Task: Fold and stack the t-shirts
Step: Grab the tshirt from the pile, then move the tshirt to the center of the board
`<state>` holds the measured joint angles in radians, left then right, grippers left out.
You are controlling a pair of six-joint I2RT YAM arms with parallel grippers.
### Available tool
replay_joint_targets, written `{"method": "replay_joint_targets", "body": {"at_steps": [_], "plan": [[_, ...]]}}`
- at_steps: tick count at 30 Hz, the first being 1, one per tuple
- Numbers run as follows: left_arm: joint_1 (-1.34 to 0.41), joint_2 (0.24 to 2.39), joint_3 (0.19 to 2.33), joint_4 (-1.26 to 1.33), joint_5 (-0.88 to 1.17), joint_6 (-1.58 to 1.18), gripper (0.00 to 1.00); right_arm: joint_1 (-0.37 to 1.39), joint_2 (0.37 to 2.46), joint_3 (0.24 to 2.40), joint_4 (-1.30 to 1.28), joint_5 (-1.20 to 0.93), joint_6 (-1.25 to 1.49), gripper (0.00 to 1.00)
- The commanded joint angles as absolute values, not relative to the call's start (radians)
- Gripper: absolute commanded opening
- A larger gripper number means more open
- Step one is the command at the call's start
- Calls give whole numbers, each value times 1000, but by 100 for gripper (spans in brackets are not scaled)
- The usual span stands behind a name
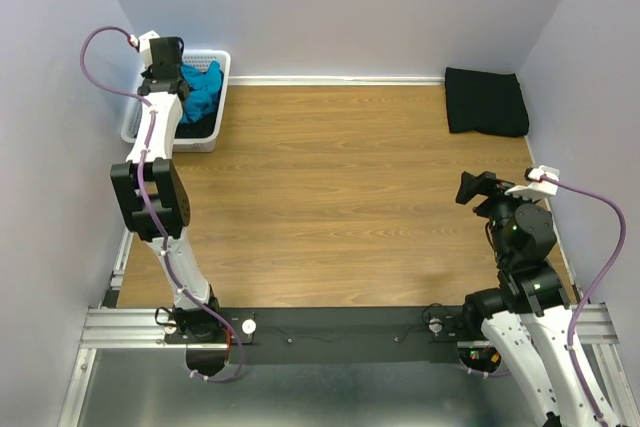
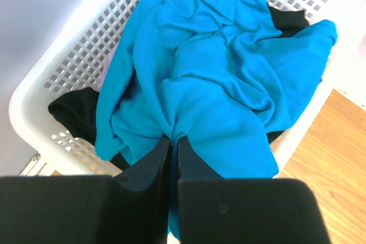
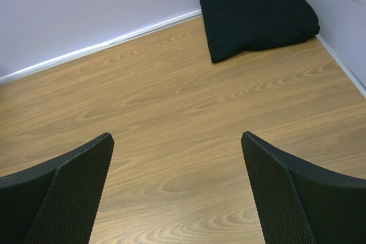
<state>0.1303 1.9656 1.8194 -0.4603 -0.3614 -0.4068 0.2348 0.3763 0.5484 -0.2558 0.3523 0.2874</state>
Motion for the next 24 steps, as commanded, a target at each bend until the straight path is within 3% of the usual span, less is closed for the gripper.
{"method": "replay_joint_targets", "body": {"at_steps": [1,7,14,24], "plan": [[118,1869,1917,-445,-379,-387,5,242,383,534,-249,354,279,100],[92,1723,1988,-390,-321,-434,0,242,394,537,-250,348,278,100],[-147,1641,2095,-336,-244,-394,0,242,403,542,-250,334,278,100],[-488,1562,2108,-244,72,-436,0,241,405,546,-250,333,275,100]]}}
